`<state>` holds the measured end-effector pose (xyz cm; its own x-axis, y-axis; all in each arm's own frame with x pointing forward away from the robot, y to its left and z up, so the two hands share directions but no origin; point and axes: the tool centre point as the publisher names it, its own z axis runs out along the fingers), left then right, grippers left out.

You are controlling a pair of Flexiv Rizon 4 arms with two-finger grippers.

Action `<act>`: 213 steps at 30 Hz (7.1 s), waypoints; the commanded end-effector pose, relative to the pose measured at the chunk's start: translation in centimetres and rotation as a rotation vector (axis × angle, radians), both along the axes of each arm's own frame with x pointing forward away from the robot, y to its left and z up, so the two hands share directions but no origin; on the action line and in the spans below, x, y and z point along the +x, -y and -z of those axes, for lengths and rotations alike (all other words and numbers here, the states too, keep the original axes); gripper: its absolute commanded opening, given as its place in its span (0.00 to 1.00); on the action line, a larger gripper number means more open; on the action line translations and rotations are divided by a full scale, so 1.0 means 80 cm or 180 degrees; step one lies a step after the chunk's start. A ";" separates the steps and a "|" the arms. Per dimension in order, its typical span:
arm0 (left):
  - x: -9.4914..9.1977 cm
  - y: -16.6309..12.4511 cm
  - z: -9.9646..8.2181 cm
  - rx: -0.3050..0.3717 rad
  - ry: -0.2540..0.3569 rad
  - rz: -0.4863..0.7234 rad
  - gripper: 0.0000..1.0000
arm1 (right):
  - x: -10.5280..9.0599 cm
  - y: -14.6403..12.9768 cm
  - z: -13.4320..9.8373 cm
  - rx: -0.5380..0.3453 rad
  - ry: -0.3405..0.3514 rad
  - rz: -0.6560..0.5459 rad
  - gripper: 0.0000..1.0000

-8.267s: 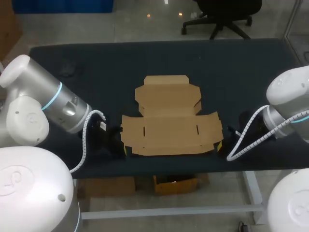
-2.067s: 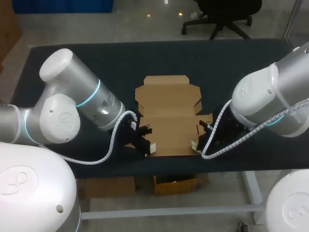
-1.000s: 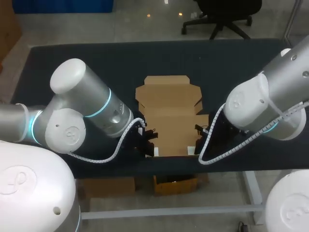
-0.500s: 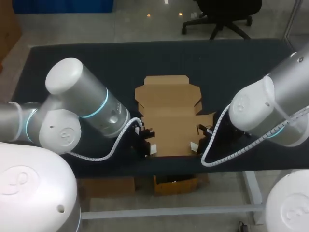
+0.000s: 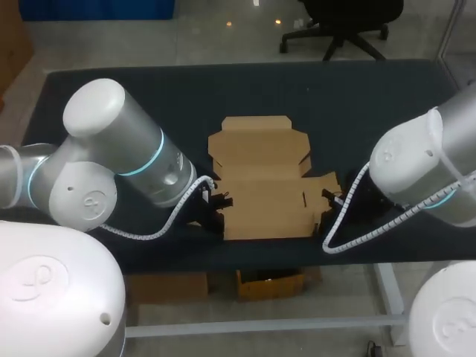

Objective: Assemble the packaging by folding the flat box into shape, placing the metal phone stand inside, and closing the box properly

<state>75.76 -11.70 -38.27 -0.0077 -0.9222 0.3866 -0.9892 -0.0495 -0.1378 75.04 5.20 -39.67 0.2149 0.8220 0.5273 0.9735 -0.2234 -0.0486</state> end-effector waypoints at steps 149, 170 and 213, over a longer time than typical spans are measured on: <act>0.273 -0.115 -0.117 -0.0521 0.0486 0.0354 1.00 | 0.295 0.062 -0.043 0.1083 0.0532 -0.0621 1.00; 0.331 -0.124 -0.102 -0.0626 0.0438 0.0411 1.00 | 0.335 0.028 -0.014 0.1291 0.0635 -0.0698 0.53; 0.355 -0.135 -0.097 -0.0801 0.0520 0.0416 1.00 | 0.355 -0.031 0.016 0.1561 0.0791 -0.0503 0.04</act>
